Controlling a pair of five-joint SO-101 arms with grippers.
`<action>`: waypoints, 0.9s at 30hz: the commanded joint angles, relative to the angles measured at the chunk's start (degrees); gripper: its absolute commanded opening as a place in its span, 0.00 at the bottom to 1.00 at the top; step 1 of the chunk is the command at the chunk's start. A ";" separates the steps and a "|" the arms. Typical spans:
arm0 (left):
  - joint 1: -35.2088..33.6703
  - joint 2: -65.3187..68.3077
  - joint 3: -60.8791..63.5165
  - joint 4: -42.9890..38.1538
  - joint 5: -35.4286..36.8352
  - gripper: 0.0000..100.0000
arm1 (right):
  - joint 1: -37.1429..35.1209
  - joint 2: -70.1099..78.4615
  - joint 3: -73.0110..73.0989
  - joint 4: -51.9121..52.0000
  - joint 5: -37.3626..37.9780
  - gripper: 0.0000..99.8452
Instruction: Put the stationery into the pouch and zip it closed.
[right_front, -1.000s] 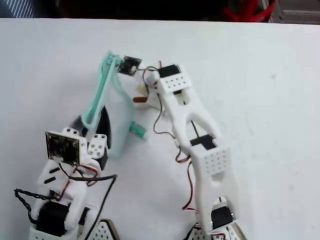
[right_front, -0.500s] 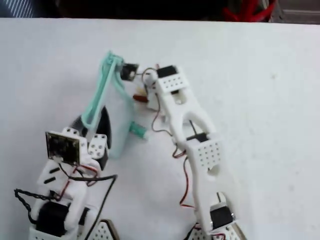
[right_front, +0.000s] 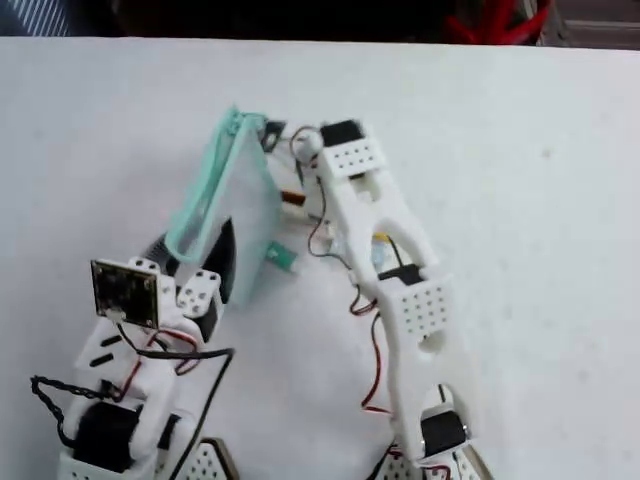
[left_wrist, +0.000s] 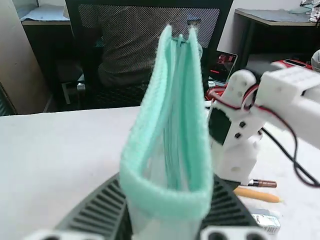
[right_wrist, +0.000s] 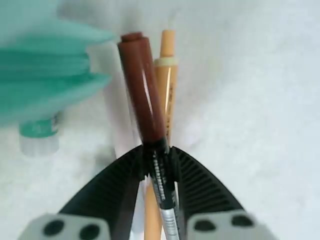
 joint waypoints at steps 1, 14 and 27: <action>1.10 0.84 -0.70 0.35 1.05 0.14 | 2.24 -8.31 -4.57 5.23 -0.88 0.02; 4.44 0.84 -4.31 2.02 1.05 0.14 | 9.54 -32.13 -9.14 12.26 -15.38 0.02; -4.62 0.84 -8.70 6.77 -4.22 0.14 | 9.80 -36.09 9.58 11.30 -19.25 0.02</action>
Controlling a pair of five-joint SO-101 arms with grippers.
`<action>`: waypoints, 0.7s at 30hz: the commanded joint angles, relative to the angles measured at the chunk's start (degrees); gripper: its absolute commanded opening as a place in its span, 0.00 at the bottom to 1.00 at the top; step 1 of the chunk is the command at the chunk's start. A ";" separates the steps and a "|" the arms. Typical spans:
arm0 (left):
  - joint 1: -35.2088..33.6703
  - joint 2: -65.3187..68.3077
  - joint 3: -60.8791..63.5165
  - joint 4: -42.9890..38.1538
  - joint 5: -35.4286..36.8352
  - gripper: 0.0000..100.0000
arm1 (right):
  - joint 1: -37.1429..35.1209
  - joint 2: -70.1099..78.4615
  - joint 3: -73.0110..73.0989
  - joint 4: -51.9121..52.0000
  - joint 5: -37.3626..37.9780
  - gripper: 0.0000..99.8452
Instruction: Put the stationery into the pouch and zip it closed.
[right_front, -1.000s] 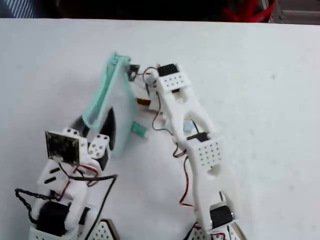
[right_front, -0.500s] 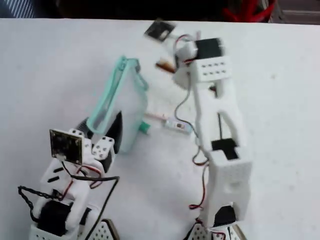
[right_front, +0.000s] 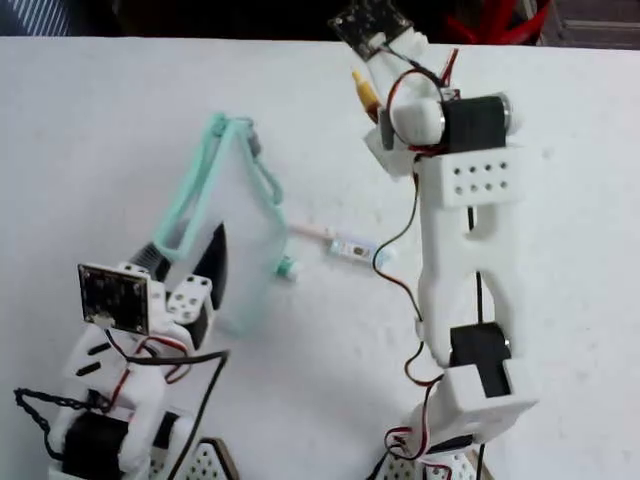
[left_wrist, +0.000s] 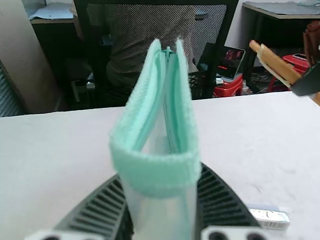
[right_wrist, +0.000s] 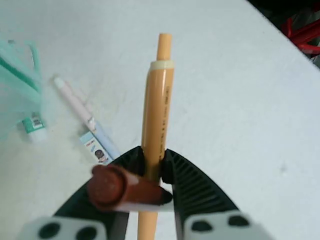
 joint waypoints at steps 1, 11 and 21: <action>-2.07 0.75 -3.78 1.67 -1.93 0.14 | 0.75 2.15 7.56 -1.89 -0.44 0.02; -2.24 0.84 -6.77 8.35 -5.98 0.14 | 6.81 18.68 17.49 -17.98 -0.44 0.02; -8.22 0.75 -4.22 2.46 -1.32 0.14 | 6.29 27.03 16.97 -19.38 -0.97 0.12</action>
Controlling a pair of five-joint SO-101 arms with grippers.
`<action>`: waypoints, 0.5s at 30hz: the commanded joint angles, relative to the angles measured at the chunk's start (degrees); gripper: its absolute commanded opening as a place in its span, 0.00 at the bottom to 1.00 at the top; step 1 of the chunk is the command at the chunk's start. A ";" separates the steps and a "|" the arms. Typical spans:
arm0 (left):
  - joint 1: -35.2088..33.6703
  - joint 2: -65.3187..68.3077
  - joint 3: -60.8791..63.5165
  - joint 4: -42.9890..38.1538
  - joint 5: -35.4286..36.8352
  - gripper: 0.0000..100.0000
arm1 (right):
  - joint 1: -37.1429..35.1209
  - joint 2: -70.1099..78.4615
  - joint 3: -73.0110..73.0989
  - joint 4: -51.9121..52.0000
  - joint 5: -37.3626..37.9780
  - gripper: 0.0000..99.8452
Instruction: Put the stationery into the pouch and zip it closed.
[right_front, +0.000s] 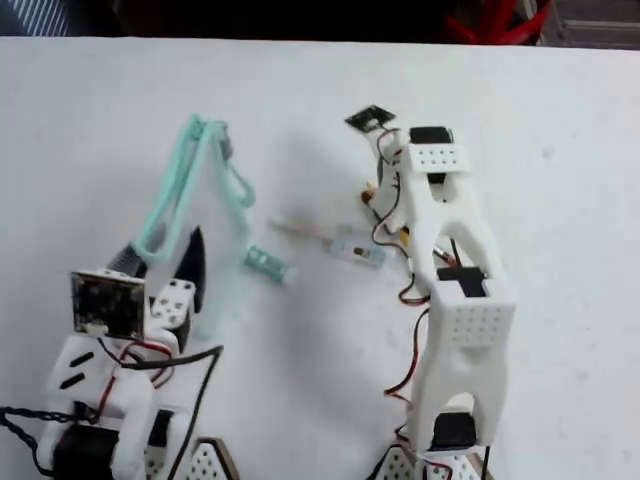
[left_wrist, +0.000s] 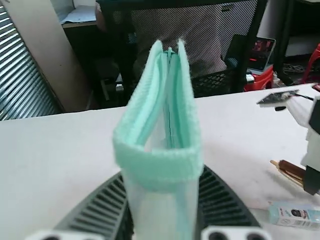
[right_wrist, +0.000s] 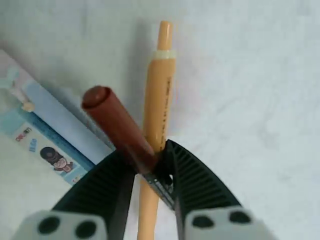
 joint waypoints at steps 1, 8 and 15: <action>-1.98 0.75 -0.26 -2.20 2.29 0.14 | 0.22 -0.66 -0.97 -0.22 -0.35 0.17; -3.47 0.75 -0.26 -1.76 2.02 0.14 | -0.75 -1.01 -2.81 0.31 -0.09 0.19; -7.60 0.75 1.23 -2.02 2.20 0.14 | 0.40 -0.31 -7.65 0.22 -0.09 0.15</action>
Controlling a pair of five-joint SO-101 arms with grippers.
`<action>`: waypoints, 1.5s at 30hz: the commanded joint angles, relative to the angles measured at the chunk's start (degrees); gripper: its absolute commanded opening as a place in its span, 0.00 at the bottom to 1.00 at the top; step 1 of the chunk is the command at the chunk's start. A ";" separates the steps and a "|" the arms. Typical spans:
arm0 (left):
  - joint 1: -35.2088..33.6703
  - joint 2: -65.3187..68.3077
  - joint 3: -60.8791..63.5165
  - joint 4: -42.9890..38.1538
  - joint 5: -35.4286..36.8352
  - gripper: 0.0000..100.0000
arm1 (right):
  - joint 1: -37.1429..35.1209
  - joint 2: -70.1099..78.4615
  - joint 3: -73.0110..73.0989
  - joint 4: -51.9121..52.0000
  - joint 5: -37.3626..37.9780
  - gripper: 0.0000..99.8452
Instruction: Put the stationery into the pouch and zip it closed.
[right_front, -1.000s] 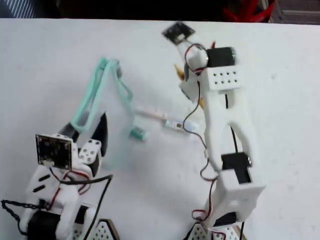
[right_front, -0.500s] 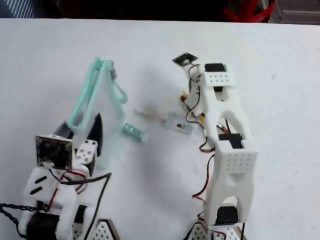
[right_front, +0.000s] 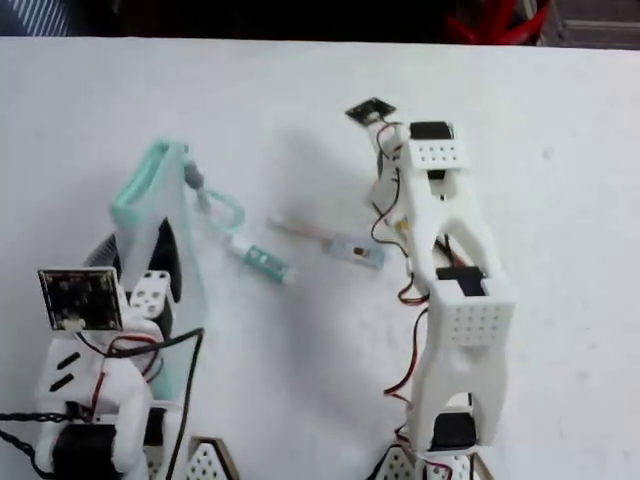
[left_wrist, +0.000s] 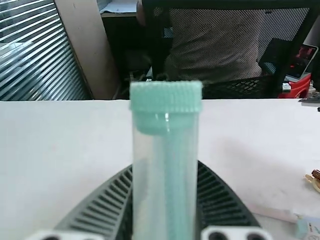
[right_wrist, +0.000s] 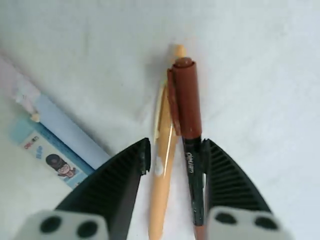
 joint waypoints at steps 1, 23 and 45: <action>-0.40 0.13 0.97 -1.76 0.62 0.14 | 0.92 -0.48 -2.99 -1.19 0.00 0.15; 4.79 0.13 2.11 -2.02 0.70 0.14 | 5.41 12.62 -23.12 5.76 0.00 0.15; 4.79 0.13 2.29 -2.02 0.79 0.14 | 7.87 19.38 -26.11 3.91 0.09 0.12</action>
